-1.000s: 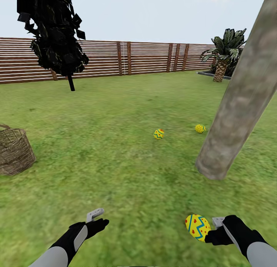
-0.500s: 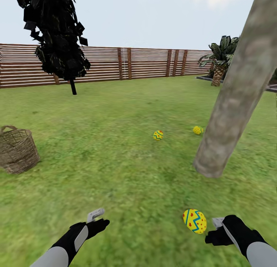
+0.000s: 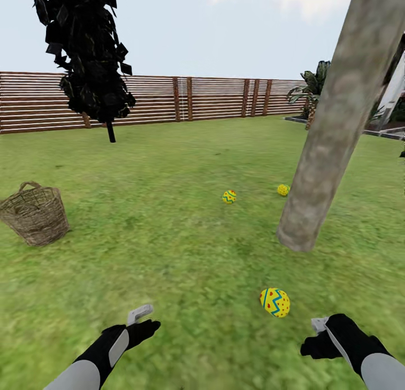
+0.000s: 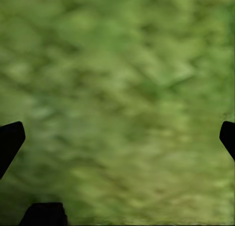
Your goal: Take the three Easter eggs out of the wicker basket on the lawn in the garden, then place them on the lawn next to a single tree (choose any tree) so that all three eggs are next to the same tree and none are left in the basket.
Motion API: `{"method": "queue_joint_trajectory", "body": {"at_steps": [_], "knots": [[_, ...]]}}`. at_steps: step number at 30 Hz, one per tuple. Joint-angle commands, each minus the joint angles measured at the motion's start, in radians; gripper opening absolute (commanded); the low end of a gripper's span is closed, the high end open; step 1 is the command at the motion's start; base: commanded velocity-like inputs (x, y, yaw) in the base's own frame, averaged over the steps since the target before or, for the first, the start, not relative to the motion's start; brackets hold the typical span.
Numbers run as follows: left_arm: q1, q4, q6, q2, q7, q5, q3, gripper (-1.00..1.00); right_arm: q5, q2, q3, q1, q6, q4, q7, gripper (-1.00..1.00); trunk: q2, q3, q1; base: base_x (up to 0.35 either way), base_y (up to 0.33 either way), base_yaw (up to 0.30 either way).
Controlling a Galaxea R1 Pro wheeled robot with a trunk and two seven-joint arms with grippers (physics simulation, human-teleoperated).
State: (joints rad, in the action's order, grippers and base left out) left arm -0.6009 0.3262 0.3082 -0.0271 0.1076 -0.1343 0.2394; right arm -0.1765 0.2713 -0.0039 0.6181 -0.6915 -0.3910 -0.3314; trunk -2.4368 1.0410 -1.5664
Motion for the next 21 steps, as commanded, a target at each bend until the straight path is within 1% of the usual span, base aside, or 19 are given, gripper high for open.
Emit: {"method": "queue_joint_trajectory", "body": {"at_steps": [1, 5, 13, 16, 21], "knots": [[0.001, 0.002, 0.008, 0.0, 0.001, -0.008, 0.004, 1.0, -0.011, 0.0, -0.001, 0.0, -0.003, -0.002, -0.008, 1.0, 0.007, -0.002, 0.005, -0.276, 0.0, 0.0], [0.001, 0.004, 0.009, 0.003, 0.001, -0.01, 0.006, 1.0, -0.011, 0.001, -0.001, 0.0, -0.003, -0.002, -0.007, 1.0, 0.035, -0.015, 0.02, -0.104, 0.0, 0.0], [0.0, 0.003, 0.01, -0.002, 0.0, -0.009, 0.005, 1.0, -0.011, 0.0, -0.001, 0.0, -0.003, 0.0, -0.006, 1.0, 0.091, -0.04, 0.051, -0.012, 0.01, 0.0], [0.001, 0.002, 0.009, -0.002, 0.0, -0.01, 0.004, 1.0, -0.011, 0.0, 0.0, 0.0, -0.003, 0.0, -0.006, 1.0, 0.112, -0.049, 0.062, -0.073, 0.235, 0.0], [0.0, 0.002, 0.01, -0.002, 0.0, -0.01, 0.005, 1.0, -0.011, 0.0, -0.001, 0.0, -0.003, 0.0, -0.006, 1.0, 0.147, -0.065, 0.081, -0.016, 0.321, 0.0]]}}
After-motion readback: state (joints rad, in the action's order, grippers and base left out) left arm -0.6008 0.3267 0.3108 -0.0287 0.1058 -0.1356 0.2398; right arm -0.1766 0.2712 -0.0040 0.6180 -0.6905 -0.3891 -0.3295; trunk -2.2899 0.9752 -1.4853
